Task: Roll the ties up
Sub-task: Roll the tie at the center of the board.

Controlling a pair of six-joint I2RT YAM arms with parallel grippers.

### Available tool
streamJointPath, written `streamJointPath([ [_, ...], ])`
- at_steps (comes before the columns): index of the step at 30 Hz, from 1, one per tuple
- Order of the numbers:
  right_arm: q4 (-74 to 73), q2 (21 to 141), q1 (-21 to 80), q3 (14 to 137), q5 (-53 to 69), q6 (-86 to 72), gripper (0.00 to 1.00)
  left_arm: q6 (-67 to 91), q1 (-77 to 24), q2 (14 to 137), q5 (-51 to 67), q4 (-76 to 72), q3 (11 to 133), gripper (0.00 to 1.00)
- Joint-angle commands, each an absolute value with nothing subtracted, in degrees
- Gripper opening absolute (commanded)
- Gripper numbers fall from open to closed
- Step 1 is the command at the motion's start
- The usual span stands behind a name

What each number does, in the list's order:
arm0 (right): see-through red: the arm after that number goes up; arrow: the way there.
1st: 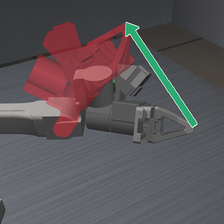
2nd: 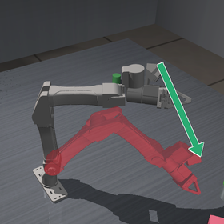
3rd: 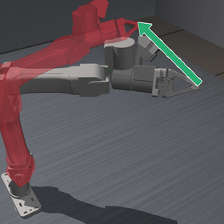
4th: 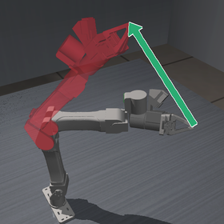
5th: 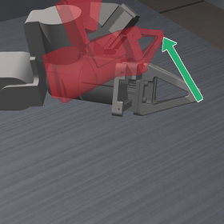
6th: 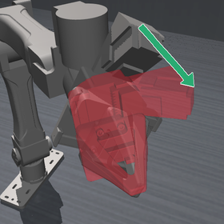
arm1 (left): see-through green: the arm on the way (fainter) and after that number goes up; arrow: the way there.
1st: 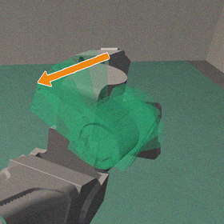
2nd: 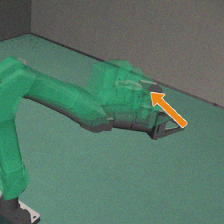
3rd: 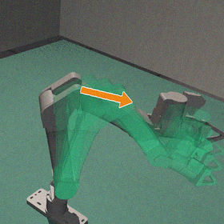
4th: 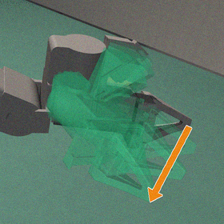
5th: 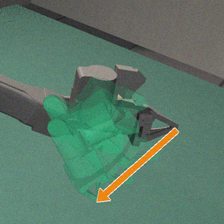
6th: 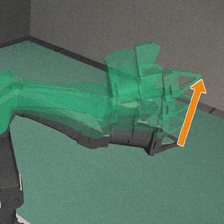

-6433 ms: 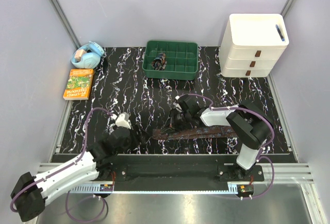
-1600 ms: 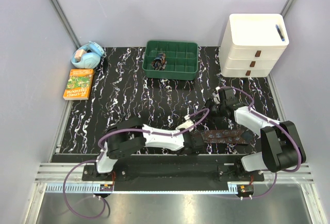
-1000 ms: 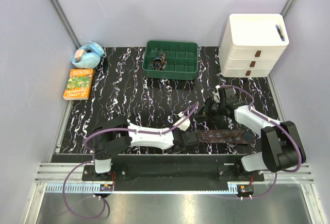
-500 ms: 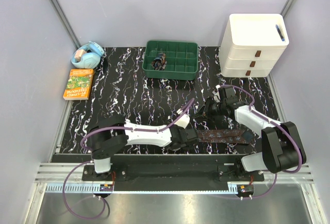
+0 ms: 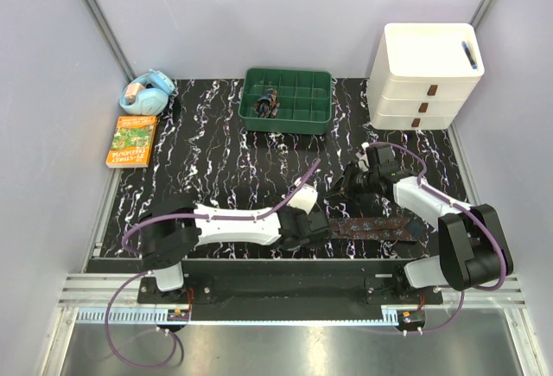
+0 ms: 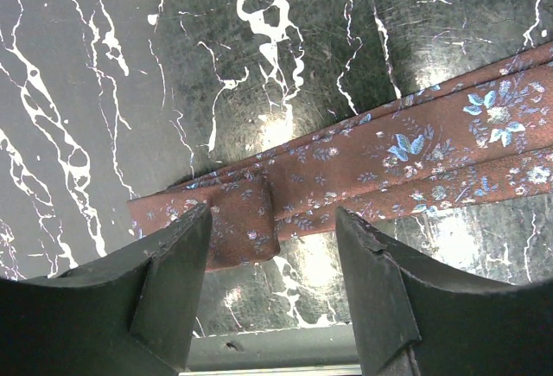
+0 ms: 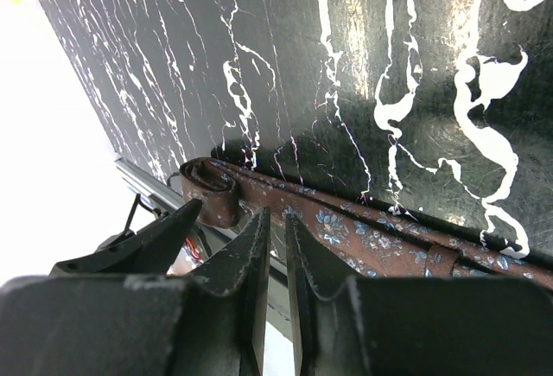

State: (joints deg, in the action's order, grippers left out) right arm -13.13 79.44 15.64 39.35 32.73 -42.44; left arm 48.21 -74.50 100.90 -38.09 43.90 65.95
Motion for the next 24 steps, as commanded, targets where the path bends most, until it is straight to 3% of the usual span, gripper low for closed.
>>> streamJointPath([
  [1, -12.83, 77.78, 15.38, 41.48, 34.72, -42.1, 0.2, 48.25, -74.27, 98.61, -38.5, 44.12, 66.45, 0.64],
  [10, -12.57, 77.87, 15.38, 40.96, 37.08, -41.13, 0.19, 49.66, -73.22, 90.65, -38.15, 45.53, 65.92, 0.61],
  [14, -12.57, 77.35, 15.56, 40.87, 38.76, -41.22, 0.21, 49.14, -70.5, 82.19, -35.17, 44.39, 63.99, 0.67],
  [17, -12.22, 77.17, 16.61, 41.39, 39.37, -41.74, 0.25, 48.52, -66.3, 74.73, -29.74, 41.41, 59.96, 0.7],
  [24, -6.97, 79.01, 27.67, 42.8, 37.18, -47.98, 0.31, 47.46, -49.85, 54.43, -12.76, 26.82, 38.27, 0.71],
])
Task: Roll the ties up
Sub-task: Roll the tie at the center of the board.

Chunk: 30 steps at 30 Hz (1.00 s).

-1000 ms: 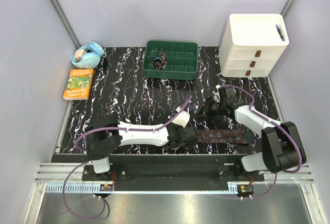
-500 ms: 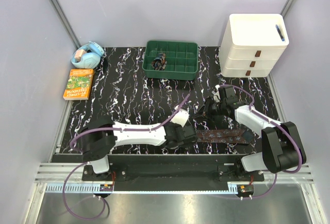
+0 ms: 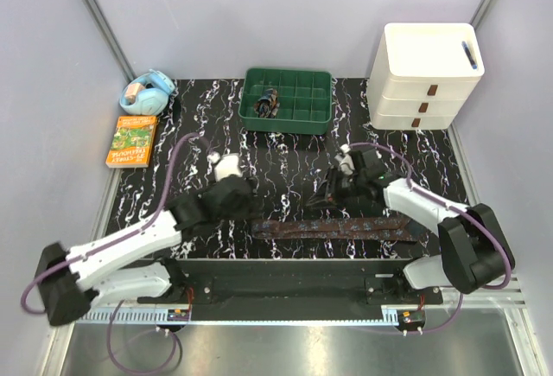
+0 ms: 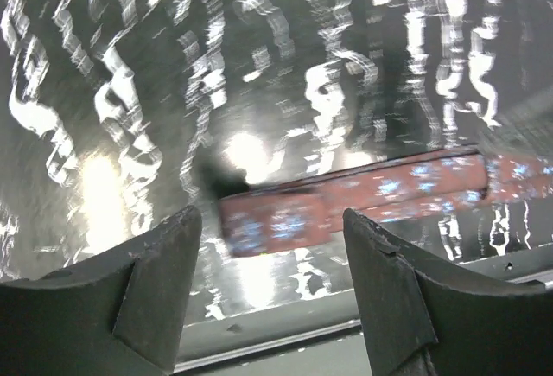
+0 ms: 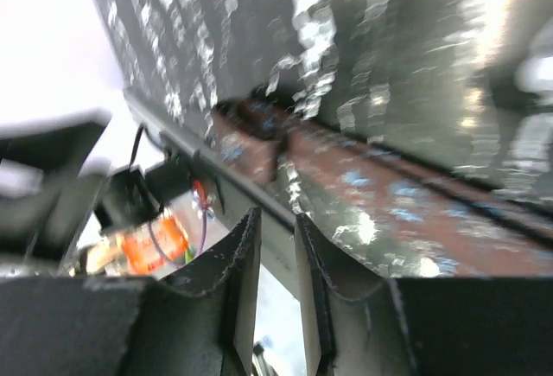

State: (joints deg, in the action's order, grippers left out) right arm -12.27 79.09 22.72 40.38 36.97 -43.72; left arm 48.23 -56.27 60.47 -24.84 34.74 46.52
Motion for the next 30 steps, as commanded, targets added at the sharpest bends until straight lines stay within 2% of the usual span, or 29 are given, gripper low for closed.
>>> streamJointPath([
  [1, -5.29, 79.36, 29.6, 42.19, 37.18, -50.42, 0.31, 47.2, -46.96, 53.62, -10.13, 26.28, 36.93, 0.7],
  [5, 5.08, 82.87, 34.0, 41.66, 39.02, -55.89, 0.3, 46.93, -42.29, 52.12, -5.47, 23.73, 31.57, 0.7],
  [11, 8.33, 89.11, 39.89, 43.24, 36.48, -57.83, 0.28, 47.37, -35.0, 52.47, 4.46, 14.95, 24.8, 0.68],
  [18, 13.09, 94.39, 43.06, 43.85, 35.33, -60.12, 0.22, 47.02, -31.91, 53.09, 8.7, 9.67, 20.92, 0.66],
  [24, 15.11, 97.47, 43.77, 43.33, 34.72, -60.38, 0.2, 48.42, -29.8, 49.57, 12.65, 5.01, 16.7, 0.66],
  [30, 15.73, 99.31, 43.86, 42.36, 34.19, -59.68, 0.19, 50.09, -28.92, 51.41, 17.75, -3.59, 12.31, 0.65],
])
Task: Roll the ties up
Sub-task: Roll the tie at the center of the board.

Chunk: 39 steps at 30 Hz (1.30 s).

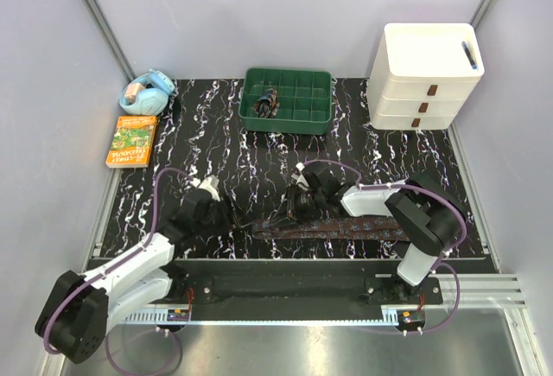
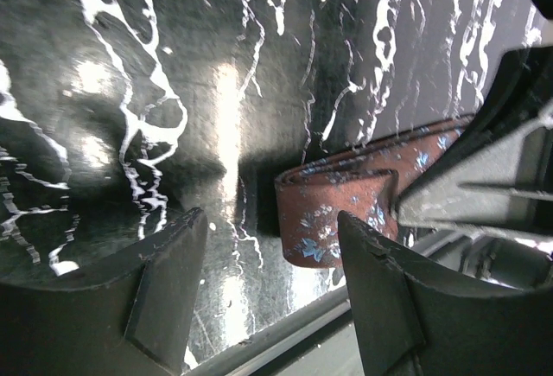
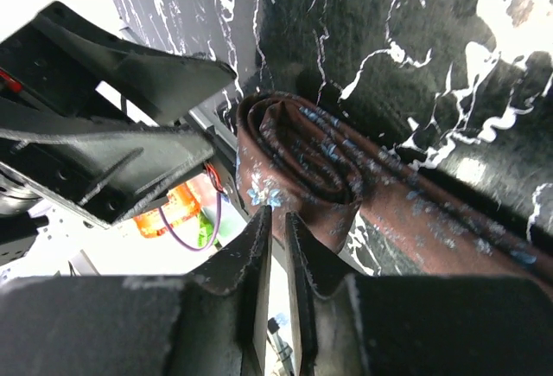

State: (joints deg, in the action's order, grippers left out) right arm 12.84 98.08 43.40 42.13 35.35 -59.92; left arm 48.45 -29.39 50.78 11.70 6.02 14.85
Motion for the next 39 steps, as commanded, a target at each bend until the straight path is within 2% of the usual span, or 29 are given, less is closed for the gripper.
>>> streamJointPath([
  [1, 15.73, 99.66, 43.86, 42.28, 34.1, -59.5, 0.18, 50.97, -28.83, 51.68, 18.71, -4.82, 11.78, 0.64],
  [18, 16.44, 101.78, 43.68, 41.31, 33.31, -58.19, 0.15, 53.78, -28.83, 58.09, 21.0, -15.2, 8.09, 0.61],
  [28, 16.08, 102.3, 43.77, 40.69, 32.43, -57.39, 0.1, 55.46, -28.83, 65.3, 22.15, -23.11, 6.07, 0.54],
  [34, 16.44, 103.09, 43.77, 40.69, 32.34, -57.39, 0.08, 55.37, -28.92, 66.09, 22.67, -24.69, 4.93, 0.47],
  [39, 16.26, 103.36, 43.86, 41.13, 31.91, -57.3, 0.07, 55.28, -28.92, 65.57, 23.64, -24.96, 4.48, 0.45],
])
